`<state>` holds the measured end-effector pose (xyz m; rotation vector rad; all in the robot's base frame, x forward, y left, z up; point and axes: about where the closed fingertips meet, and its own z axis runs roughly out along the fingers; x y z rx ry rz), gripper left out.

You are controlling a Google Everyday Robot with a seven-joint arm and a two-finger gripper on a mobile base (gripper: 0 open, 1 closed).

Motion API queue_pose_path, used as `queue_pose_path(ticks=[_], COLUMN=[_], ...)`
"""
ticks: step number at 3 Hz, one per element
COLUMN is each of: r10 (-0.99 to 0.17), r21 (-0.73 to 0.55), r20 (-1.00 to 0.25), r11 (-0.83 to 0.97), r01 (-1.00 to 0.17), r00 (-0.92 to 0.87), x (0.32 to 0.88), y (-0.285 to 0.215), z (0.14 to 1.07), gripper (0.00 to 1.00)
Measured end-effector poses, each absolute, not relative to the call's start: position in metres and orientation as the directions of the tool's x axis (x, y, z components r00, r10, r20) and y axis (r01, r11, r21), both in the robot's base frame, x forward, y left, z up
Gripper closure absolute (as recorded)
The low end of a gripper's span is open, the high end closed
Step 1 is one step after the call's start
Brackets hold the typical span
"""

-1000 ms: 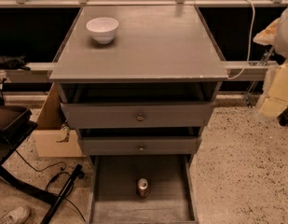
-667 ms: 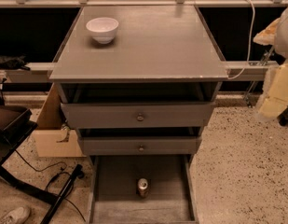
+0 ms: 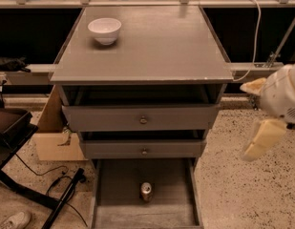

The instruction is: Pick orange can from bottom drawer and place on counter

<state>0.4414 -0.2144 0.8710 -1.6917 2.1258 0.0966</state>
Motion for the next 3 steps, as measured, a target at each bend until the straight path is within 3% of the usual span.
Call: queue_pose_path(ticks=[2, 3], r10=[-0.739, -0.651], r21=[-0.117, -0.069], r20=[-0.646, -0.726], r11=[0.342, 0.39], r01=[-0.932, -0.918], r00=[-0.191, -0.222], x=[0.426, 0.434], y=[-0.228, -0.235], z=[0.695, 0.645], gripper=[0.0, 0.0])
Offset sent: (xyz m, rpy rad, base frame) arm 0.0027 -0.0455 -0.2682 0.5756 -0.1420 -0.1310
